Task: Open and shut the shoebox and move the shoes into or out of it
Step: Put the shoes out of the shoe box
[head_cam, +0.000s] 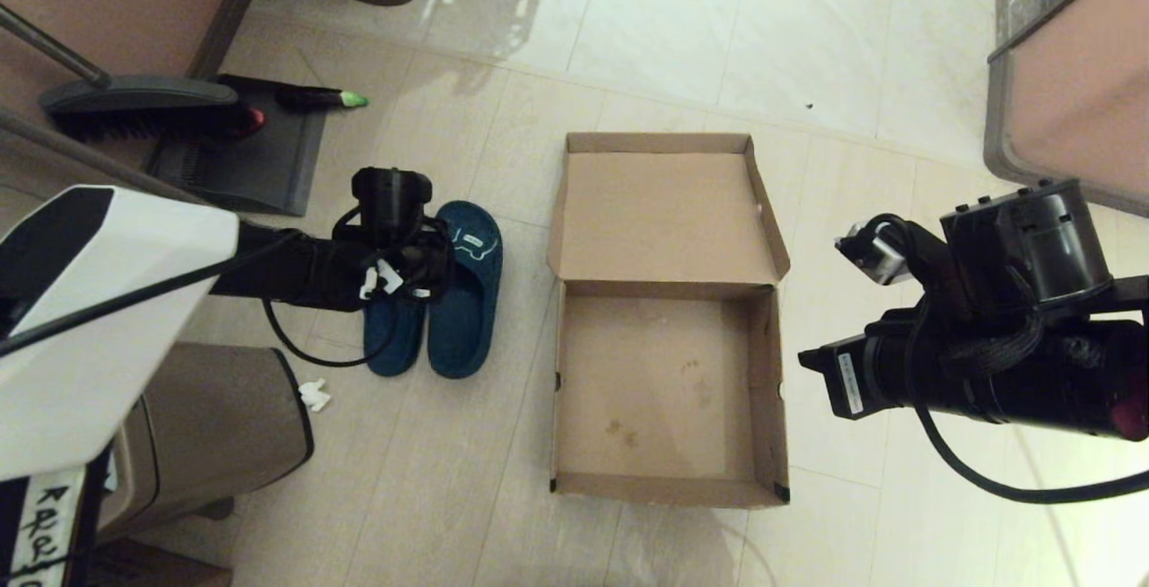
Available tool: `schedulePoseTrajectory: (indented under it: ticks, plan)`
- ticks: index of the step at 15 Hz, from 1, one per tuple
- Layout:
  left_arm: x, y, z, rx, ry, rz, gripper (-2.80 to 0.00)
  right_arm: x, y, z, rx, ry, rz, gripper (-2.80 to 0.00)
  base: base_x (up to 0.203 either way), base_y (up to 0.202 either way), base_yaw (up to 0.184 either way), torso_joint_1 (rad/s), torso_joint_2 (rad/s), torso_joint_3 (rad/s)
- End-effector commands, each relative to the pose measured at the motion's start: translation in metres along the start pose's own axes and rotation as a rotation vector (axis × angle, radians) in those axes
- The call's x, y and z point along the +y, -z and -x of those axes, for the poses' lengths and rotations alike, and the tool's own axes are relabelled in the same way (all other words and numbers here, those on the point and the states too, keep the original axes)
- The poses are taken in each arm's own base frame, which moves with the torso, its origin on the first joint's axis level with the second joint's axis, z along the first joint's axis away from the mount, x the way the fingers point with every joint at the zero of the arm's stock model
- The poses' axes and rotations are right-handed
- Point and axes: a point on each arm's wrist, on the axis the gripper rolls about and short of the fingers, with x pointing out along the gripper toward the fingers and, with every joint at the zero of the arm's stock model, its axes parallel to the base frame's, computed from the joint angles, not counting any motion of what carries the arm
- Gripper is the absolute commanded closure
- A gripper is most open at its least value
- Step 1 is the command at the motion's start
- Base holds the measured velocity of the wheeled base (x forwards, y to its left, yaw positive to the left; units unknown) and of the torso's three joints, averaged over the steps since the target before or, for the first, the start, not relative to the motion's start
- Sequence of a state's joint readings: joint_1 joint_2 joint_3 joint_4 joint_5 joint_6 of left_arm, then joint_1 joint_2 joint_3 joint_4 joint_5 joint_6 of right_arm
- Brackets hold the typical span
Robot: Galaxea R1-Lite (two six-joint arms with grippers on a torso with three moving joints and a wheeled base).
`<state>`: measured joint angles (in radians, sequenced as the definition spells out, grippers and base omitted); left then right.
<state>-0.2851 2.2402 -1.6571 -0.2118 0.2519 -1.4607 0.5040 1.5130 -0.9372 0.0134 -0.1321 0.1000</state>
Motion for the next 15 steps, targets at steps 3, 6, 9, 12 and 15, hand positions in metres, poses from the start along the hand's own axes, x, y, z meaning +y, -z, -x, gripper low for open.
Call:
schedulePoseTrajectory:
  ticks: [3,6,9,12,15]
  plan:
    - [0.032,0.004,-0.014,-0.001,-0.083,0.002,0.00,0.000,0.002,0.000,0.003,0.012,0.001,0.00,0.000,0.000,0.000,0.000,0.00,0.000]
    - [0.043,0.006,-0.029,-0.009,-0.050,0.009,0.00,0.000,0.001,0.000,0.002,0.011,0.002,0.00,0.000,0.000,0.000,0.000,0.00,0.000]
    - [0.052,0.007,-0.039,-0.011,-0.048,0.010,0.00,0.000,0.002,0.002,0.001,0.012,0.002,0.00,0.000,0.000,0.000,0.000,0.00,0.000]
    - [0.052,0.001,-0.049,-0.027,-0.038,0.018,-2.80,0.000,0.002,0.002,0.003,0.014,0.002,0.00,0.000,0.000,0.000,0.000,0.00,0.000]
    - [0.054,-0.001,-0.051,-0.020,-0.042,0.018,-2.80,0.000,0.002,0.001,0.003,0.017,0.005,0.00,0.000,0.000,0.000,0.000,0.00,0.000]
